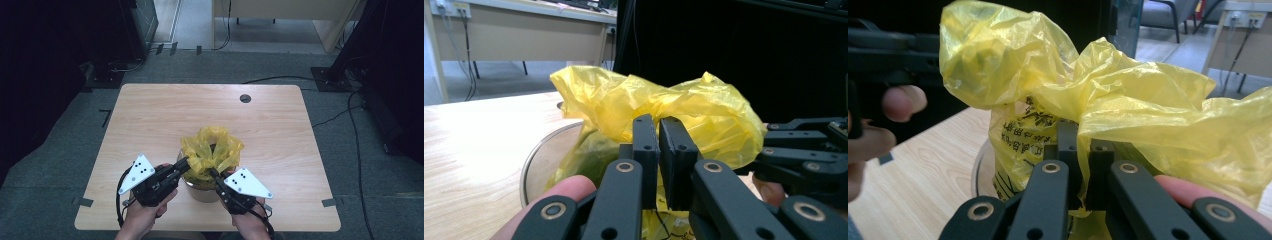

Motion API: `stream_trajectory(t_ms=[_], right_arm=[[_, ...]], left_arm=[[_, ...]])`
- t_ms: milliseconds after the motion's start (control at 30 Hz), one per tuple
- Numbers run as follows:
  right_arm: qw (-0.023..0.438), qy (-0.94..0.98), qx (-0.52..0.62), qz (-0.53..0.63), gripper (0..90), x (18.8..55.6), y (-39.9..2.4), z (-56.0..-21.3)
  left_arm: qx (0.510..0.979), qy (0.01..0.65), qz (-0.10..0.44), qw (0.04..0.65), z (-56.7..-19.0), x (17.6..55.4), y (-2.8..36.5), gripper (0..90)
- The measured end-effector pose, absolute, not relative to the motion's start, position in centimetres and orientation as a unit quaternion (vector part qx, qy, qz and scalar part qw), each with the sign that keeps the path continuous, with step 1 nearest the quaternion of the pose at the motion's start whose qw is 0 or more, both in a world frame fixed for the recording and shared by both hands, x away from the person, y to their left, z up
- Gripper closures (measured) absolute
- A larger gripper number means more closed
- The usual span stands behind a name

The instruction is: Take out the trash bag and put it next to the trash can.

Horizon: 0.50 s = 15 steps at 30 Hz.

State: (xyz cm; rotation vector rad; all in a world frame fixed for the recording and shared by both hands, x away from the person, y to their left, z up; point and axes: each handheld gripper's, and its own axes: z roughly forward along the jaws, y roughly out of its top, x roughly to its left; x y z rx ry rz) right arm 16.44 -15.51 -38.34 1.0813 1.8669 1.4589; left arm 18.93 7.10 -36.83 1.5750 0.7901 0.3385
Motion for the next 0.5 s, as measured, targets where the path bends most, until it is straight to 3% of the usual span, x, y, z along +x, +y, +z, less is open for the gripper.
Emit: stream_trajectory(t_ms=[133, 333, 500], right_arm=[[0.271, 0.681, 0.386, 0.561, 90.0, 16.0, -15.7, -37.9], [0.29, 0.65, 0.38, 0.59, 90.0, 15.6, -16.5, -36.6], [0.31, 0.624, 0.379, 0.609, 90.0, 15.0, -17.5, -35.2]], left_arm=[[0.682, 0.329, 0.15, 0.636, -36.7, 18.8, 7.3, 79.6], [0.663, 0.312, 0.188, 0.654, -36.3, 18.7, 8.4, 42.8], [0.656, 0.329, 0.191, 0.652, -36.4, 19.3, 9.5, 28.0]])
